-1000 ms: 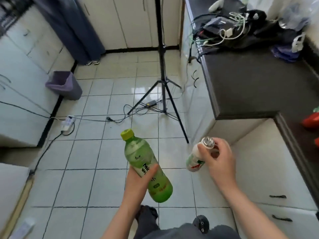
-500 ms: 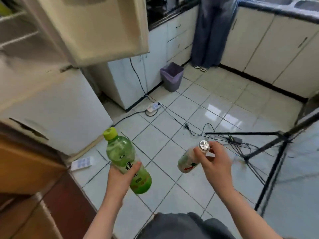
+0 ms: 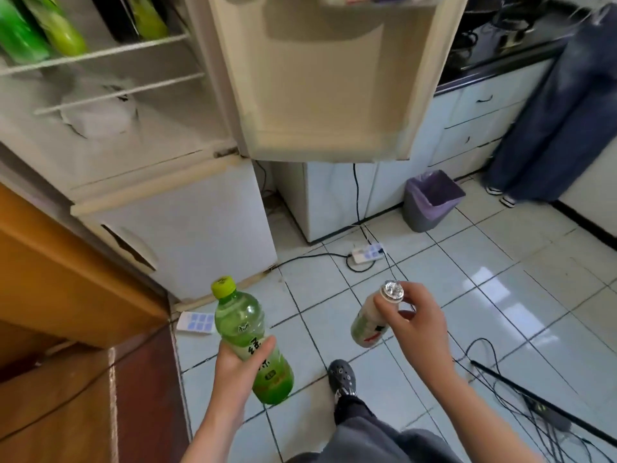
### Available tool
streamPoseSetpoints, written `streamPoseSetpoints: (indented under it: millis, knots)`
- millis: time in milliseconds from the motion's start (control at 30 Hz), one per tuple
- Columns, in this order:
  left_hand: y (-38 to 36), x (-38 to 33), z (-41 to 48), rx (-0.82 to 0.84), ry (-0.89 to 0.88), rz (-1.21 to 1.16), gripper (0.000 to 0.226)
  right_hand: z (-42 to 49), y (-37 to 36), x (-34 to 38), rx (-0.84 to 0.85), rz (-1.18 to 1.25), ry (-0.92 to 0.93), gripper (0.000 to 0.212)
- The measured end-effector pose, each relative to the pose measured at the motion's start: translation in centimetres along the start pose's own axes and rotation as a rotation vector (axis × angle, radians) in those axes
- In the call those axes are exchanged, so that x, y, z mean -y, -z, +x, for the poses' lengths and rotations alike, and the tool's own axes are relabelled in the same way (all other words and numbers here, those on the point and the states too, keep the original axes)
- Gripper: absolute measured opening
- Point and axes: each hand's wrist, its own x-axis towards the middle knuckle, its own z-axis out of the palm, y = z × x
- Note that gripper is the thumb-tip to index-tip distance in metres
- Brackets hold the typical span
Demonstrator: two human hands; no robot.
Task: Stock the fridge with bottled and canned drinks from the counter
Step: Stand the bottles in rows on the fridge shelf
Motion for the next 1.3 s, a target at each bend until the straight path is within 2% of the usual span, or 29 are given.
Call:
streamPoseSetpoints:
  millis: [333,433,600,767,867,1133,1300]
  knots:
    - [-4.8,-9.2,12.1,-0.202,-0.099,-0.113,0.046,21.9,-5.9,6.4,0.072,0.032,0.228,0.02]
    - [-3.7,-10.2,13.9,-0.231,-0.093,-0.119,0.051,25.6,-8.3,8.6,0.04,0.08,0.254,0.018]
    - [-1.8,-11.4,19.3,-0.274,-0.093,-0.114,0.041,30.6,-12.1,11.6,-0.103,0.178,0.261,0.016]
    - [-0.3,-14.8,26.4,-0.237,-0.082,-0.153,0.039,35.2,-15.3,13.8,-0.301,0.158,0.256,0.021]
    - [0.8,-17.4,30.8,-0.177,-0.096,-0.133,0.043,37.4,-17.4,14.3,-0.349,0.143,0.222,0.02]
    - [3.0,-21.6,39.8,0.002,-0.124,-0.042,0.04,40.1,-22.0,12.5,-0.269,-0.055,0.05,0.023]
    - [3.3,-21.4,41.8,0.034,-0.099,-0.027,0.039,39.7,-23.5,11.1,-0.233,-0.126,0.04,0.023]
